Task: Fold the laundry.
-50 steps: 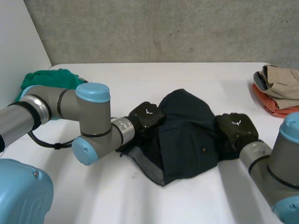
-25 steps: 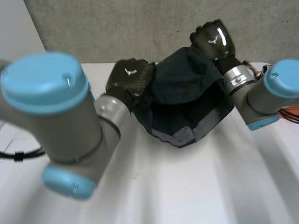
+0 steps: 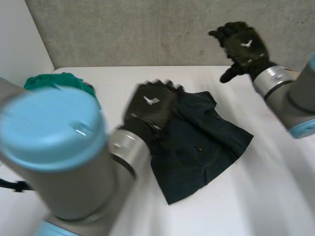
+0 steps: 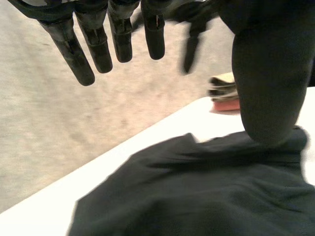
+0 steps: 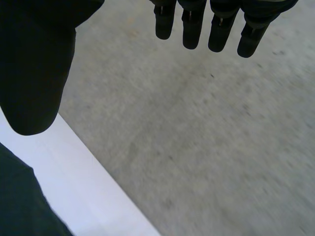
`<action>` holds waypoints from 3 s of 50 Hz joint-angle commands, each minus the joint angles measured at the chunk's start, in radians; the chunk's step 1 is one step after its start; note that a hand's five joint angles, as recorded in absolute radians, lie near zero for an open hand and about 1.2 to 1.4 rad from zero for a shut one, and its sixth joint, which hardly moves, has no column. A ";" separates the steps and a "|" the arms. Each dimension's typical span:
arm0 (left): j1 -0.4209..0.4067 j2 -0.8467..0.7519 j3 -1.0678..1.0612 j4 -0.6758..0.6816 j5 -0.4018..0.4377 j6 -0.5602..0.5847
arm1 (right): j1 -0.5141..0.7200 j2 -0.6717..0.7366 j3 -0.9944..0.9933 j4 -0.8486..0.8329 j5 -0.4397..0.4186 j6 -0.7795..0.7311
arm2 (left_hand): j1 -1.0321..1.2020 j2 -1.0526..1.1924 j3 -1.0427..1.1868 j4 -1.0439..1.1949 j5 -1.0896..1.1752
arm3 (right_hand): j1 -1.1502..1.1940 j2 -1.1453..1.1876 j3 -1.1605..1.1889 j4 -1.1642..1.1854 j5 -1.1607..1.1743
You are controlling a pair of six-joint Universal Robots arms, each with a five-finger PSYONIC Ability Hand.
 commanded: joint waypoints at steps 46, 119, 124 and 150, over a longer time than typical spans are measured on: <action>0.408 0.004 0.256 0.001 0.293 0.263 | 0.280 -0.366 0.160 0.324 0.451 0.029 | 1.078 1.090 1.086 1.096 1.106 | 1.174 1.184 1.187 1.186 1.178; 0.282 0.130 -0.236 0.001 0.123 0.235 | 0.047 -0.113 0.193 0.608 0.132 -0.216 | 0.306 0.318 0.314 0.324 0.334 | 0.131 0.142 0.144 0.144 0.135; 0.201 0.147 -0.419 -0.039 0.119 0.236 | 0.049 -0.110 0.310 0.596 0.078 -0.281 | 0.338 0.351 0.346 0.357 0.366 | 0.332 0.343 0.345 0.345 0.336; 0.301 -0.113 -0.407 0.139 0.091 0.250 | 0.061 0.157 0.245 0.159 -0.008 -0.309 | 0.082 0.094 0.090 0.100 0.110 | 0.402 0.413 0.416 0.415 0.406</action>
